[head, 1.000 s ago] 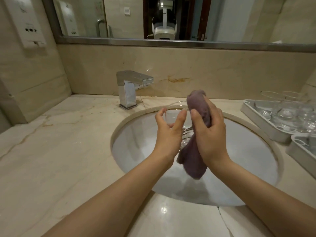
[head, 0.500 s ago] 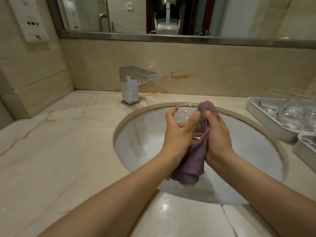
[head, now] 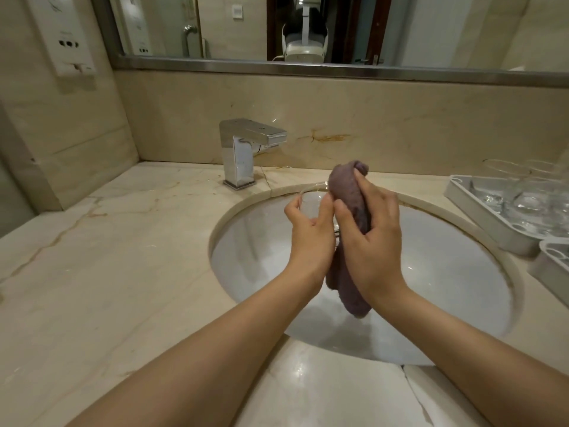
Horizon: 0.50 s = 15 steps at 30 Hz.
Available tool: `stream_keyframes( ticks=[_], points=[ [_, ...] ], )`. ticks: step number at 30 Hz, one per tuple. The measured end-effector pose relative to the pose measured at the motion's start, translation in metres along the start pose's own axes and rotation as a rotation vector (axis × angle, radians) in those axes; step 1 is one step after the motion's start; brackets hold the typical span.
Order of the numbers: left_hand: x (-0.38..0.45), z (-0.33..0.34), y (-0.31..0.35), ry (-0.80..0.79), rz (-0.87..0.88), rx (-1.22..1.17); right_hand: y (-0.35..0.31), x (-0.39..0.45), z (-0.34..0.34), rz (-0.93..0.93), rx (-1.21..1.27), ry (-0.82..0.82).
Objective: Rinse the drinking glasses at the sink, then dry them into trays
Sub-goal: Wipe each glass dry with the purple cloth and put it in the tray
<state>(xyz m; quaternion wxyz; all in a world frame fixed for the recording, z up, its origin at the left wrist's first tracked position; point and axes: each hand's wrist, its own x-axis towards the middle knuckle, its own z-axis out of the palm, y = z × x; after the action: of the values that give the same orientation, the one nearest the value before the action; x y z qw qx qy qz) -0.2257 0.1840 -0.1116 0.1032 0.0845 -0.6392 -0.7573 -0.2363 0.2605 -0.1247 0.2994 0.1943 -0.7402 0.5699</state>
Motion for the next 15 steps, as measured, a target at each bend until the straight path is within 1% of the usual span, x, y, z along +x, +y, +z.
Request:
stream_keyframes(
  ticks=[2,3,5,7,8,10,13,15],
  points=[
    [-0.001,0.001,-0.001,-0.015,0.036,0.024,-0.001,0.004,-0.001,0.027,0.017,0.037],
    [-0.002,0.002,-0.001,-0.028,0.059,0.038,-0.003,0.008,-0.003,0.080,0.060,0.053],
    [-0.003,0.004,-0.001,-0.065,0.094,0.067,-0.003,0.016,-0.010,0.270,0.228,0.076],
    [-0.006,0.006,-0.001,-0.101,0.113,0.084,-0.002,0.020,-0.016,0.517,0.460,0.064],
    [-0.007,0.007,-0.001,-0.113,0.120,0.091,-0.001,0.021,-0.018,0.593,0.526,0.056],
    [-0.009,0.006,0.001,-0.126,0.109,0.077,-0.002,0.021,-0.019,0.640,0.555,0.067],
    [-0.010,0.003,0.007,-0.126,0.056,0.076,-0.007,0.019,-0.015,0.601,0.542,0.101],
    [-0.009,0.002,0.006,-0.105,0.059,0.095,-0.009,0.018,-0.015,0.578,0.535,0.092]
  ],
)
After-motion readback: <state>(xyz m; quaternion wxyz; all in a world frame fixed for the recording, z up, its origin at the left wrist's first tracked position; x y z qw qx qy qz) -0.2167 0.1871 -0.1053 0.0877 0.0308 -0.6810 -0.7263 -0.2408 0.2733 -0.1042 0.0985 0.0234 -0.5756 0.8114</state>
